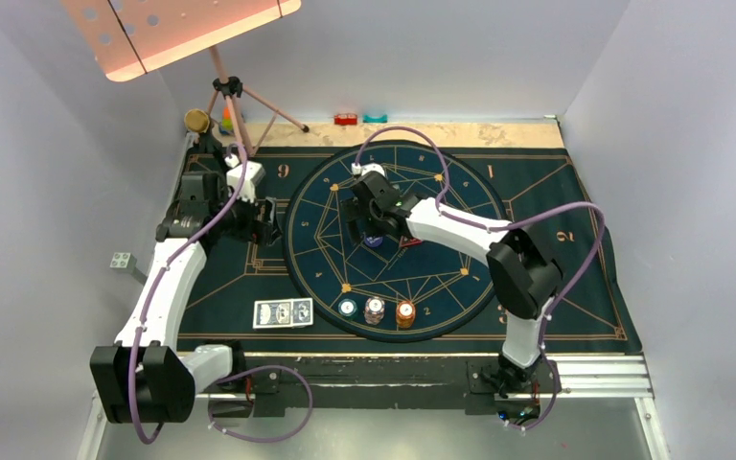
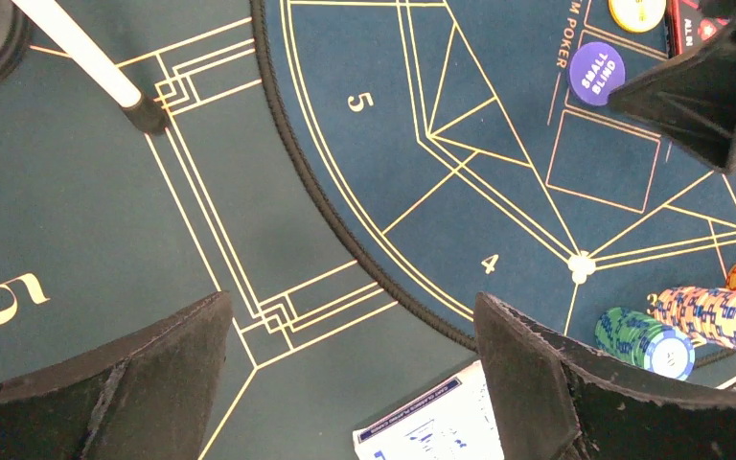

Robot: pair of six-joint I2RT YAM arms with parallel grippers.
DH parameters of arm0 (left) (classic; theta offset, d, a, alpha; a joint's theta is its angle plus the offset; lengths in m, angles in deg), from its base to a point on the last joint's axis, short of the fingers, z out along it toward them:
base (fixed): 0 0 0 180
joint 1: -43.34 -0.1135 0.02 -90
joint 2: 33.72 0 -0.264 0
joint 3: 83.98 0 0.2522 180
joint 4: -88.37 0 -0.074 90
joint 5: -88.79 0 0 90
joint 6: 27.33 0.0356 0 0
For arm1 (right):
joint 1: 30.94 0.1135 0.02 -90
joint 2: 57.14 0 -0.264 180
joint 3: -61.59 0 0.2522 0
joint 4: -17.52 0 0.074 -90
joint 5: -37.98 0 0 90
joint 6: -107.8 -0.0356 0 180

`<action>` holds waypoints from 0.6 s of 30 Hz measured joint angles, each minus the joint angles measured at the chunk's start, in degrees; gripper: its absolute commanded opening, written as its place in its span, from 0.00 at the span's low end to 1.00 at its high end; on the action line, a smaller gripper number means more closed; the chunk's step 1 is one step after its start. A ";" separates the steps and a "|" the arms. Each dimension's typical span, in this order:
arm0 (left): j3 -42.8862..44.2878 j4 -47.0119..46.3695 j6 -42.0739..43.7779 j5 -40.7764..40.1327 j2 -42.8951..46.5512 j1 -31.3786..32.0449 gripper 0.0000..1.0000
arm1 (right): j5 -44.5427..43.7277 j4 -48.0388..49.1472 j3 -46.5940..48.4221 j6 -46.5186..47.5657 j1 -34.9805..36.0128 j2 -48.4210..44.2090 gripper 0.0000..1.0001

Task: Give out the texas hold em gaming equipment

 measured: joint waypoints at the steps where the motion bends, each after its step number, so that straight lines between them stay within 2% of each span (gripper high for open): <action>1: 0.00 -0.61 -0.31 -0.09 -0.02 0.00 1.00 | 0.02 0.07 0.61 -0.28 0.07 0.92 0.98; 18: -3.52 -4.48 -1.11 -0.70 3.06 0.00 1.00 | -0.04 -0.44 2.97 -3.30 0.26 8.72 0.94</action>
